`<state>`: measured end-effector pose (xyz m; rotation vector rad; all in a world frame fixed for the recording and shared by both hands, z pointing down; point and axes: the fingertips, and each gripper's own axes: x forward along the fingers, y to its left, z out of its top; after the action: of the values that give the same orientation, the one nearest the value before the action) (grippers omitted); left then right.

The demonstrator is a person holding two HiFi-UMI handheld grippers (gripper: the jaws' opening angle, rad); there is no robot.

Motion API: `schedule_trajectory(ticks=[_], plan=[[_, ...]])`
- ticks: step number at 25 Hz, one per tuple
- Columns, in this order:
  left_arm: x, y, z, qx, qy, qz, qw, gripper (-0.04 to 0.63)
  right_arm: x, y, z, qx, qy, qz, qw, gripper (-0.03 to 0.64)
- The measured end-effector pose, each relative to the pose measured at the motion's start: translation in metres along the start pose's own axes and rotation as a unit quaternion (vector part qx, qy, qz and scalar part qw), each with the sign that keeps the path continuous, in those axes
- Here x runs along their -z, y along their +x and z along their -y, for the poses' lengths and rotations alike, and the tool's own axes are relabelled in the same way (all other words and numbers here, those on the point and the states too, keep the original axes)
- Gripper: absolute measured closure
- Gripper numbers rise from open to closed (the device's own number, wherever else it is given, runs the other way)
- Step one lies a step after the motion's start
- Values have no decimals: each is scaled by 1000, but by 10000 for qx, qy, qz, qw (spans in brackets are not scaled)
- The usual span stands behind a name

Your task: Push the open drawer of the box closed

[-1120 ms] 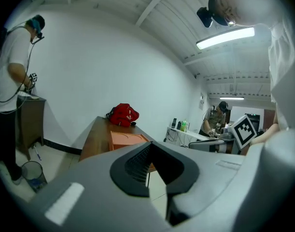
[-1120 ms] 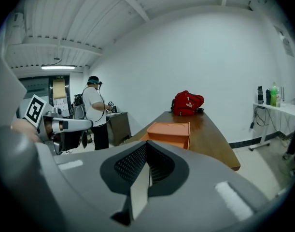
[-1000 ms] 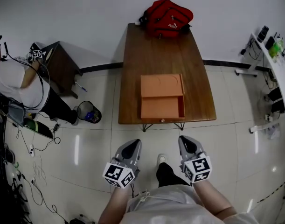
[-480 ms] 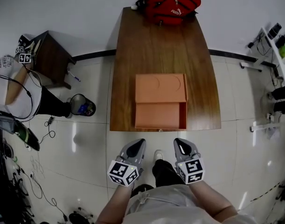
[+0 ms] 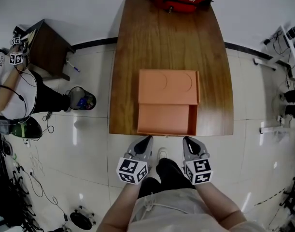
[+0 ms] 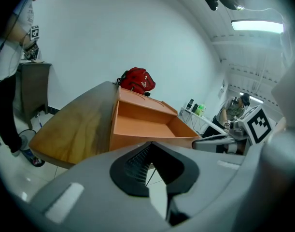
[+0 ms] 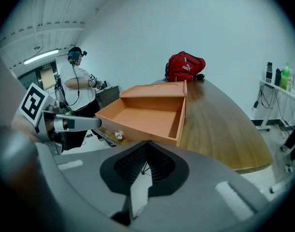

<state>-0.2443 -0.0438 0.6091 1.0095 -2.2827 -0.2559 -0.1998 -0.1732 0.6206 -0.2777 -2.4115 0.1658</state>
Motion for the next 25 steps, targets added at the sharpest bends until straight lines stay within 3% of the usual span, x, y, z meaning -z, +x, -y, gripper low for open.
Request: schedule_trajectory(ticks=[10, 21, 25], plan=[[0, 13, -7, 99, 19, -394, 9992, 589, -8, 8, 12, 49, 205, -54, 9998, 614], [-28, 37, -18, 127, 24, -317, 9994, 589, -36, 32, 27, 118, 330, 26, 9994, 614], [-40, 48, -18, 202, 213, -334, 9990, 589, -47, 42, 37, 144, 339, 89, 9993, 614]])
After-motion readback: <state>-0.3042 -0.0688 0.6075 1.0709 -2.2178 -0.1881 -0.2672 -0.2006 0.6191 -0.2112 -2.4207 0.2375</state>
